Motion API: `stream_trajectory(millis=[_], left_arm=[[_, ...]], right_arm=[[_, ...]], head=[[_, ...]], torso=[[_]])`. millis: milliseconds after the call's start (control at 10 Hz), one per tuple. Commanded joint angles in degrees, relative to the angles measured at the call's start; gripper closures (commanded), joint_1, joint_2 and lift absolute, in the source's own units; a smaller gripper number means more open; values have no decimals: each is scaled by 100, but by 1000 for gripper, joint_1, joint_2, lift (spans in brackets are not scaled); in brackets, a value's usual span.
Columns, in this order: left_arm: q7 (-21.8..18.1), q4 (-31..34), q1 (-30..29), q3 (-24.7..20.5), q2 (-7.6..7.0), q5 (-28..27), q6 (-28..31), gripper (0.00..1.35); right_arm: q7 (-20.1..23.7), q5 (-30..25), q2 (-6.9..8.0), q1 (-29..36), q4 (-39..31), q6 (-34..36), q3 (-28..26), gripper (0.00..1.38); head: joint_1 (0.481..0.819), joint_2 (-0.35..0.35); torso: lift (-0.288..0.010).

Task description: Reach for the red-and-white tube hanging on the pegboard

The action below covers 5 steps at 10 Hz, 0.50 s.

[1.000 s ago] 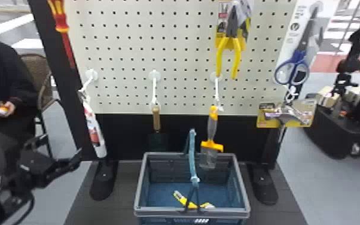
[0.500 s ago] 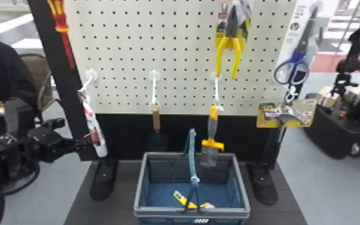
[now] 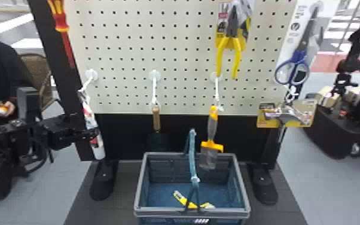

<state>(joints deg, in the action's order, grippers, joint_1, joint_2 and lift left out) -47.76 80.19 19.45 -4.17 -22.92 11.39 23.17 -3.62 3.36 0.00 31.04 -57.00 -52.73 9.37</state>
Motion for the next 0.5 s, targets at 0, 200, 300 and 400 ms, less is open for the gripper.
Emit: stream_trajectory(millis=[0,200,300,400], left_arm=[[-23,-277,193,224,-63,127,21,136],[12,-291,218,232,-46,30,-32,150],[12,-291,242,241,-37,-31,-32,340],[56,-291,230,232,-28,21,-41,679]], right_arm=[[19,16,5,0,25,0,3,134],[36,24,5,0,39,0,-5,134],[36,33,5,0,39,0,-5,134],[36,42,5,12,39,0,-5,134]], head=[[549,0],[549,0],[549,0],[549,0]], torso=[[-100],[-100],[-100],[-100]])
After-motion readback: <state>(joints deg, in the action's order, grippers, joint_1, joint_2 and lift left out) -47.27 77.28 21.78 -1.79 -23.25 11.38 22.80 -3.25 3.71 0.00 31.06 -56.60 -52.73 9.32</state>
